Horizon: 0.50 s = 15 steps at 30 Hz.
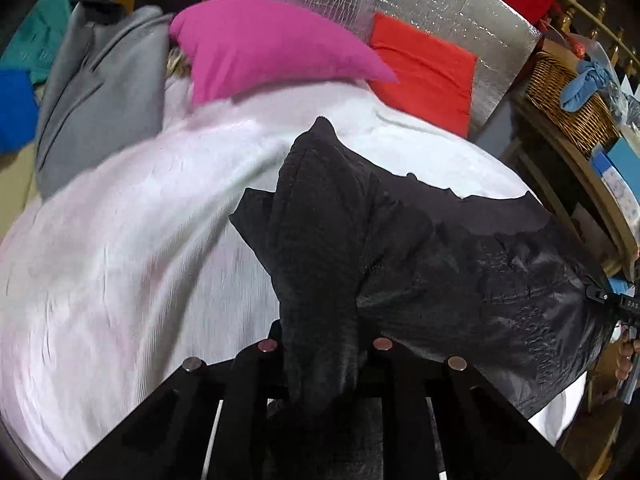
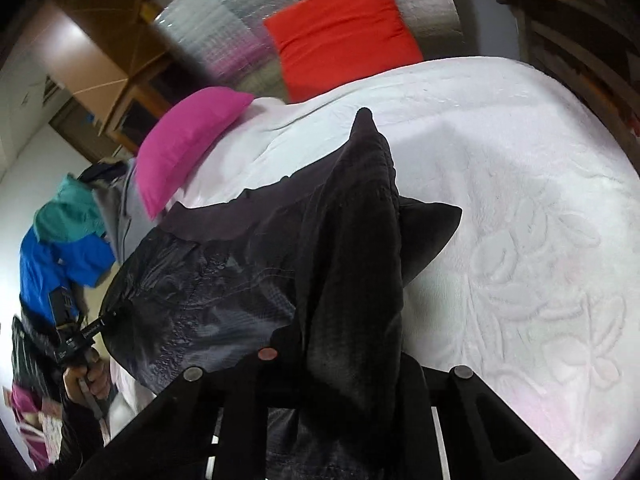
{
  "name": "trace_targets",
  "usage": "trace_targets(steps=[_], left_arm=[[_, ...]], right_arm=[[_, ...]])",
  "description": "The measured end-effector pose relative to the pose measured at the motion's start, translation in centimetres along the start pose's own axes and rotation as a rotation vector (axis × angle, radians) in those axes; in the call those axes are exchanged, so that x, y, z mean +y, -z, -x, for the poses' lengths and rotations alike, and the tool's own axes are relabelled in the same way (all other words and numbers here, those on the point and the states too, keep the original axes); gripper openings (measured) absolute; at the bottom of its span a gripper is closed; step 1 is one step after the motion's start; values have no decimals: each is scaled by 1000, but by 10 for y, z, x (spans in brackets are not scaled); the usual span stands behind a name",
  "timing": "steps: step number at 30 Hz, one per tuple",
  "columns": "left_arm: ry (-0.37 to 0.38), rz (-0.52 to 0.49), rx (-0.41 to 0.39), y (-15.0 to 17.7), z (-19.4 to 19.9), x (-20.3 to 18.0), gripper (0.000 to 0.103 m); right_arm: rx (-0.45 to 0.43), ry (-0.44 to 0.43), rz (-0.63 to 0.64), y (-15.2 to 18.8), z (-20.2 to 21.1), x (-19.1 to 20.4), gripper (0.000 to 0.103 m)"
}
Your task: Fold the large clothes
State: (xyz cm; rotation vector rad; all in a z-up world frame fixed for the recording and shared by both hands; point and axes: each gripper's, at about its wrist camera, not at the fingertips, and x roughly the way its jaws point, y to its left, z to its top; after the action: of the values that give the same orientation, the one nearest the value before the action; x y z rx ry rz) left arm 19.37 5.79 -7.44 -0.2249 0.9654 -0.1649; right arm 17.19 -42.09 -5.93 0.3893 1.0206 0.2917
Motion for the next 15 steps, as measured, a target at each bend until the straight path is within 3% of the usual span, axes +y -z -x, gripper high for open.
trace_targets(steps=[2, 3, 5, 6, 7, 9, 13, 15], left_arm=[[-3, 10, 40, 26, -11, 3, 20], [-15, 2, 67, 36, -22, 5, 27], [-34, 31, 90, 52, -40, 16, 47], [-19, 56, 76, 52, -38, 21, 51], [-6, 82, 80, 50, -34, 25, 52], [-18, 87, 72, 39, -19, 30, 53], [-69, 23, -80, 7, 16, 29, 68], [-66, 5, -99, -9, 9, 24, 72]], right_arm=[[35, 3, -38, 22, -9, -15, 20], [67, 6, -71, 35, -21, -27, 23], [119, 21, -115, 53, -39, -45, 40], [105, 28, -150, 60, -40, -54, 61], [84, 22, -164, 62, -36, -58, 67], [39, 27, -143, 57, -18, -57, 68], [-83, 88, -89, 25, 15, -44, 70], [-114, 89, -62, 6, 10, -37, 72]])
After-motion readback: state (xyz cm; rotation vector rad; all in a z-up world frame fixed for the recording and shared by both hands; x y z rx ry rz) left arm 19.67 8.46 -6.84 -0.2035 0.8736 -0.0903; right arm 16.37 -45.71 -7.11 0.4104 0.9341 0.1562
